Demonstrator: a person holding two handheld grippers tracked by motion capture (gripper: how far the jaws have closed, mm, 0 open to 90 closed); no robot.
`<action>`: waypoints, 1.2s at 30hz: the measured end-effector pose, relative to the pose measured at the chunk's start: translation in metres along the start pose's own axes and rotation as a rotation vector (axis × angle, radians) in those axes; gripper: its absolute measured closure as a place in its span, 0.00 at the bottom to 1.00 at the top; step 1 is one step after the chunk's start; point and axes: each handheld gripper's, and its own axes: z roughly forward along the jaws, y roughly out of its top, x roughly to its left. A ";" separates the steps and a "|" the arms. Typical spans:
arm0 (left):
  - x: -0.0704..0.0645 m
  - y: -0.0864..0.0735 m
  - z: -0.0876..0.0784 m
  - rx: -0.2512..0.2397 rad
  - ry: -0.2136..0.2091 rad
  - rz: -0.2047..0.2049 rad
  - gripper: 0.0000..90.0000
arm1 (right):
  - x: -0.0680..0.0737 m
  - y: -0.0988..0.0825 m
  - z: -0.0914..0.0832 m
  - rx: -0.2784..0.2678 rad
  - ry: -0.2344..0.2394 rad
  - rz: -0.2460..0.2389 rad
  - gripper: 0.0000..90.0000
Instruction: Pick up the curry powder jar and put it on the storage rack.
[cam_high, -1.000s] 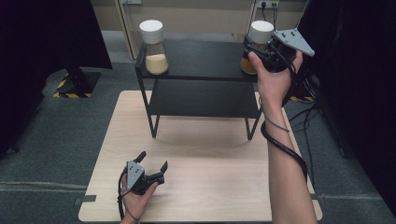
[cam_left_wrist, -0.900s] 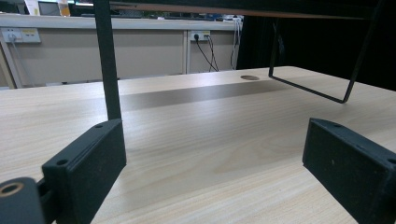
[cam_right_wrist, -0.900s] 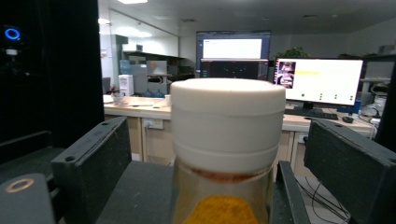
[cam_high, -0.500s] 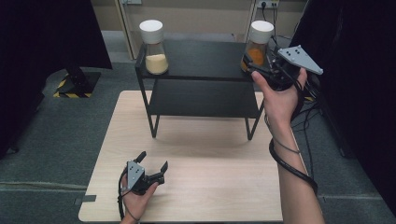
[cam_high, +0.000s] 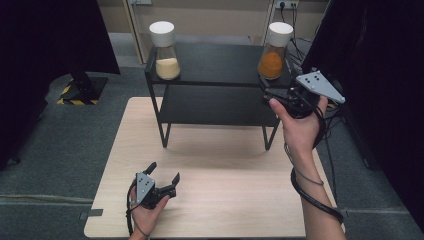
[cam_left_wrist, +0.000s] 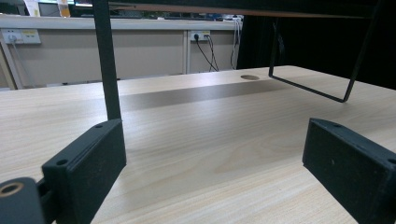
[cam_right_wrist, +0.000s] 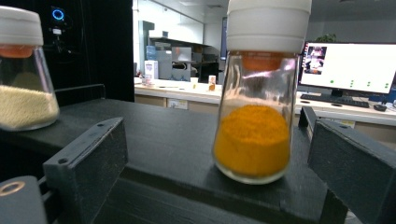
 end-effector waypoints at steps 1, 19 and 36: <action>0.000 0.000 0.000 0.000 -0.001 -0.001 0.06 | 0.000 -0.002 -0.002 0.000 0.003 -0.002 0.06; 0.000 0.000 0.000 0.001 0.000 0.002 0.06 | -0.003 -0.050 -0.035 0.060 0.017 -0.048 0.07; 0.000 0.000 0.000 0.002 -0.001 0.004 0.06 | 0.003 -0.098 -0.053 0.112 0.054 -0.061 0.07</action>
